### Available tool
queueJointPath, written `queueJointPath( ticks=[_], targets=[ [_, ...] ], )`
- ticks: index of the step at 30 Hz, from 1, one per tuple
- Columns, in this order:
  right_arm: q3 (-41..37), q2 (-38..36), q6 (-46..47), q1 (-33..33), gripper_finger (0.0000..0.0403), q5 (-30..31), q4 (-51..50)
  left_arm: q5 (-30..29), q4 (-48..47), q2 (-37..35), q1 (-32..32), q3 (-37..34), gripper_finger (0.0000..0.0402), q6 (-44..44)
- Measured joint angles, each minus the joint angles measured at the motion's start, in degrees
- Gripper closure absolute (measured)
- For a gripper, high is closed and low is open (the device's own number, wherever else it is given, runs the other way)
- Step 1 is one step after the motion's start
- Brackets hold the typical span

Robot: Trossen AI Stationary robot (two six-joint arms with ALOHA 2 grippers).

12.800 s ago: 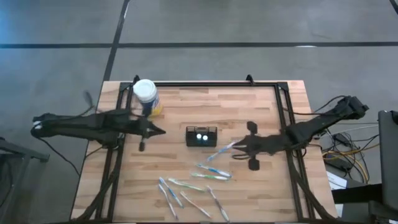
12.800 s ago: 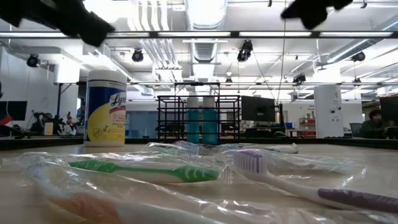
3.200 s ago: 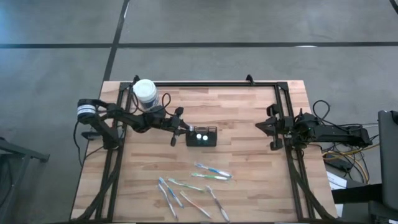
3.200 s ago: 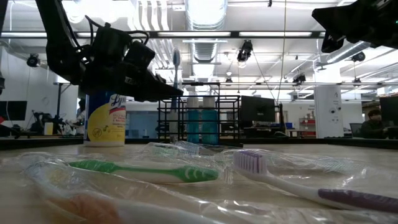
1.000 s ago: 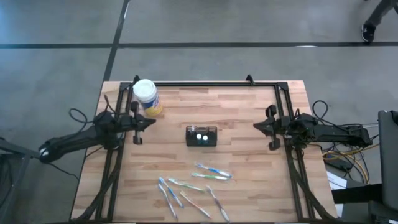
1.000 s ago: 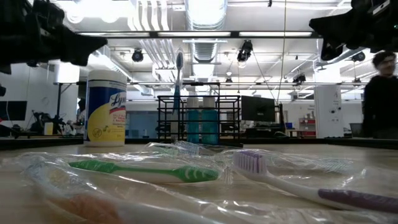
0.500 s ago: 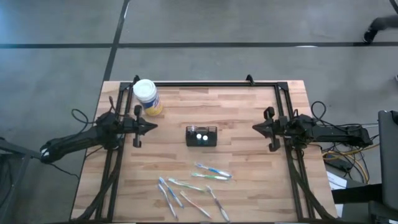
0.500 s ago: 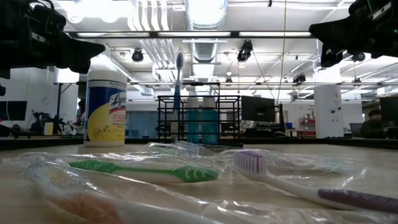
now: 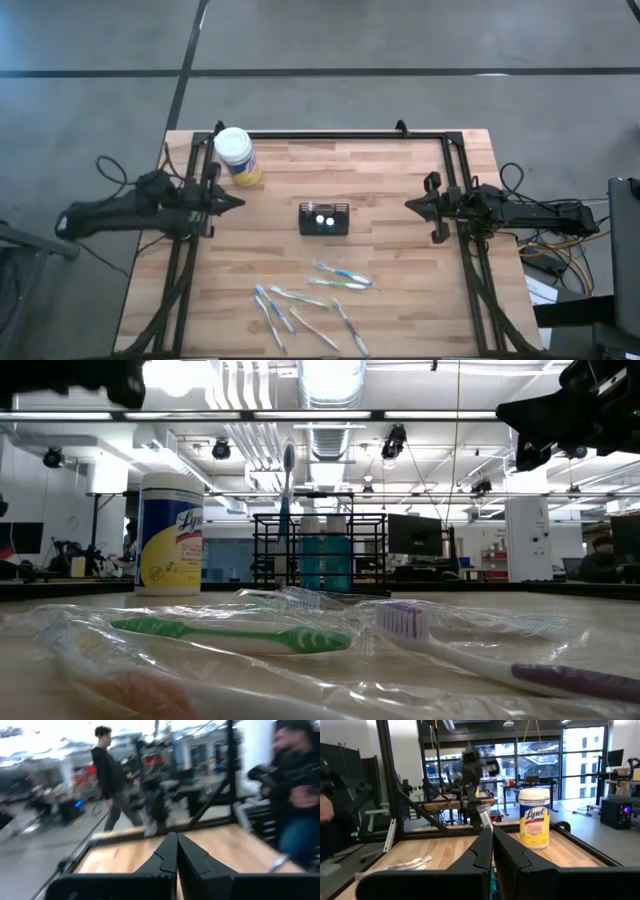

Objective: Pick & Place toothbrushing station
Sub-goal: Put the left blue toothbrush into the mesh organizer

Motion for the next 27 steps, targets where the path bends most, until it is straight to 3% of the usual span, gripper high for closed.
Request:
queueJointPath(
  ticks=[4, 8, 10, 19, 27],
  targets=[
    [0.0, 0.0, 0.24, 0.0, 0.039, 0.02, -1.24, -6.07, -4.77, 6.85, -9.9, 7.62, 0.0394, 2.05],
    [0.0, 0.0, 1.67, 0.0, 0.039, 0.02, -2.83, -21.51, -15.19, 14.34, -17.89, 13.64, 0.0384, 0.43],
    [0.0, 0.0, 2.13, 0.0, 0.039, 0.02, -4.47, -26.0, -18.81, 18.15, -20.73, 15.16, 0.038, -1.66],
    [0.0, 0.0, 4.3, -0.02, 0.039, 0.02, -5.79, -22.48, -24.52, 32.97, -27.24, 17.28, 0.034, -10.73],
    [0.0, 1.03, 4.56, -0.02, 0.039, 0.0, -5.75, -11.14, -22.01, 42.91, -30.43, 17.2, 0.0283, -16.06]
  ],
)
